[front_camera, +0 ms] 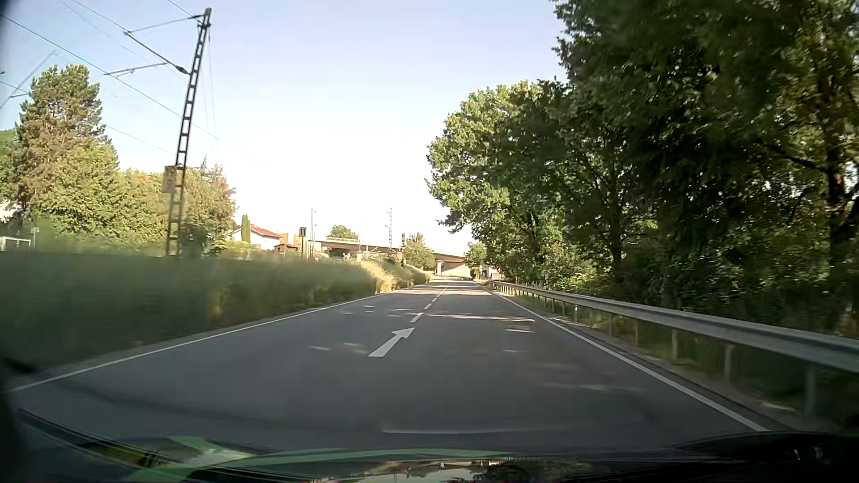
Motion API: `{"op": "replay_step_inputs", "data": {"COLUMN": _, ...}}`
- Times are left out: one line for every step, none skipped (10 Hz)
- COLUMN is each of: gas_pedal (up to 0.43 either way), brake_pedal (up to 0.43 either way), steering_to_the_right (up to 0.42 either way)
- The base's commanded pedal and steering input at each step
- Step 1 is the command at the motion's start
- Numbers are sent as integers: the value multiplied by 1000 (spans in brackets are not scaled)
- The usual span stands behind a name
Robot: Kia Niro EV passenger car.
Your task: Follow the waypoints while adhering to traffic rules and regulations
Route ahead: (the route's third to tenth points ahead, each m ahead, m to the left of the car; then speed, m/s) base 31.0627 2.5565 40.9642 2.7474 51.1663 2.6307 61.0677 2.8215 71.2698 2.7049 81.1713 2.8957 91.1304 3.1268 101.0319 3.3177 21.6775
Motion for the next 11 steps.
{"op": "replay_step_inputs", "data": {"gas_pedal": 157, "brake_pedal": 0, "steering_to_the_right": 2}}
{"op": "replay_step_inputs", "data": {"gas_pedal": 157, "brake_pedal": 0, "steering_to_the_right": 2}}
{"op": "replay_step_inputs", "data": {"gas_pedal": 150, "brake_pedal": 0, "steering_to_the_right": 2}}
{"op": "replay_step_inputs", "data": {"gas_pedal": 150, "brake_pedal": 0, "steering_to_the_right": 2}}
{"op": "replay_step_inputs", "data": {"gas_pedal": 130, "brake_pedal": 0, "steering_to_the_right": 2}}
{"op": "replay_step_inputs", "data": {"gas_pedal": 130, "brake_pedal": 0, "steering_to_the_right": 2}}
{"op": "replay_step_inputs", "data": {"gas_pedal": 130, "brake_pedal": 0, "steering_to_the_right": 2}}
{"op": "replay_step_inputs", "data": {"gas_pedal": 130, "brake_pedal": 0, "steering_to_the_right": 2}}
{"op": "replay_step_inputs", "data": {"gas_pedal": 130, "brake_pedal": 0, "steering_to_the_right": 1}}
{"op": "replay_step_inputs", "data": {"gas_pedal": 130, "brake_pedal": 0, "steering_to_the_right": 0}}
{"op": "replay_step_inputs", "data": {"gas_pedal": 130, "brake_pedal": 0, "steering_to_the_right": 0}}
